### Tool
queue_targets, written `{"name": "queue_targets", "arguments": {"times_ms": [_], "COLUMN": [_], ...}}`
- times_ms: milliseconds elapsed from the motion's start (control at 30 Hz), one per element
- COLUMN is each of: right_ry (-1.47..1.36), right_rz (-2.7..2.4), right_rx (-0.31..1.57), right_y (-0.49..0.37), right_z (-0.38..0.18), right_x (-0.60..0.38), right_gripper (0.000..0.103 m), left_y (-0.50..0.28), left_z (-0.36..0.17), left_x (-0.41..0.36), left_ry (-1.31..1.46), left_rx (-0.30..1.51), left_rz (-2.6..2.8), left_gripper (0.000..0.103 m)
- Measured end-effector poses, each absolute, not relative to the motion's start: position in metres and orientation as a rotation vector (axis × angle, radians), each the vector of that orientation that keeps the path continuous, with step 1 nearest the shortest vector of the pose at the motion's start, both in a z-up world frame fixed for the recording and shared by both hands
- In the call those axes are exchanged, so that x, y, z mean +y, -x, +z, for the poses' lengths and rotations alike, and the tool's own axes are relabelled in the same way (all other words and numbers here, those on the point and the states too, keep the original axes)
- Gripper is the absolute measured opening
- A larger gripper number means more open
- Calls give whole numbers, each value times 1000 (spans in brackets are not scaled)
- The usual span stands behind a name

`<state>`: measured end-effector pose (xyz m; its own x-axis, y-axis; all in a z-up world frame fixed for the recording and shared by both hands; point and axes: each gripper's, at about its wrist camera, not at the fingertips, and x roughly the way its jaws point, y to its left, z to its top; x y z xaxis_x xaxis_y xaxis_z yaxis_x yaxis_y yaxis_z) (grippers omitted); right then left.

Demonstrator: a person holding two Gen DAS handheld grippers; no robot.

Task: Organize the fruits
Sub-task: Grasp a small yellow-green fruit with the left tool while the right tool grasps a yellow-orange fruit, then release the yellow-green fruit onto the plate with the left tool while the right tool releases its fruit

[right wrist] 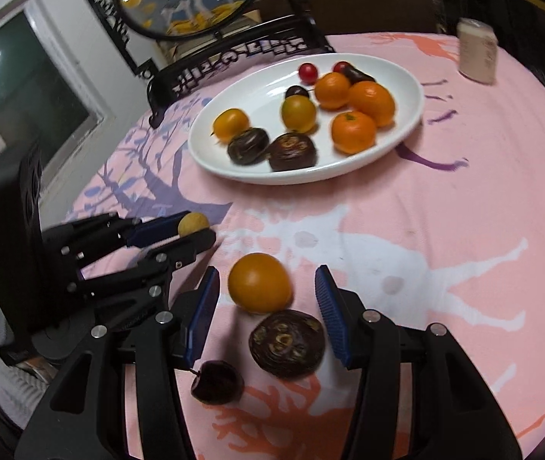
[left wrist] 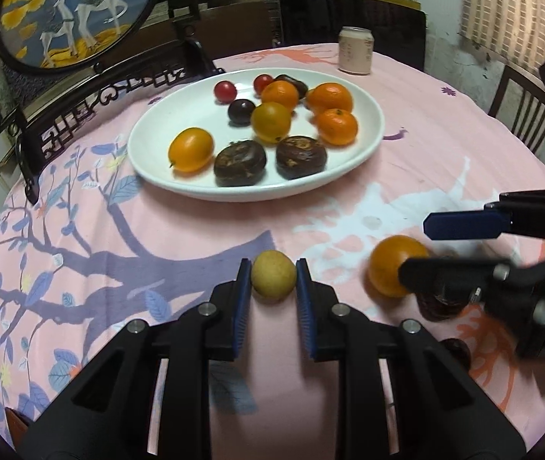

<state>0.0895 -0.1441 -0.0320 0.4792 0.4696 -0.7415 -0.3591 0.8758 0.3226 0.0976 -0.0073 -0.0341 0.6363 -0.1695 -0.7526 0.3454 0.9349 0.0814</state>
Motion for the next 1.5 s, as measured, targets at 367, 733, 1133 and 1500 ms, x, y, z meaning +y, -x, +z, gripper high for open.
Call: {"name": "queue_targets", "arguments": {"times_ms": [367, 733, 1133, 1500], "right_ry": [-10, 23, -62, -167], "right_rz": [471, 481, 400, 380], "right_rx": [921, 927, 826, 815], "right_y": [-89, -85, -91, -187], "right_z": [-43, -44, -17, 10], "right_x": [-130, -124, -153, -145], "right_gripper": [40, 37, 37, 46], "left_y": [-99, -98, -99, -195], "left_z": [-37, -37, -15, 15], "left_x": [-9, -9, 0, 13], "left_ry": [-240, -270, -224, -22], "left_rx": [831, 814, 748, 777], "left_rz": [-269, -231, -207, -180], "left_gripper": [24, 24, 24, 35]}}
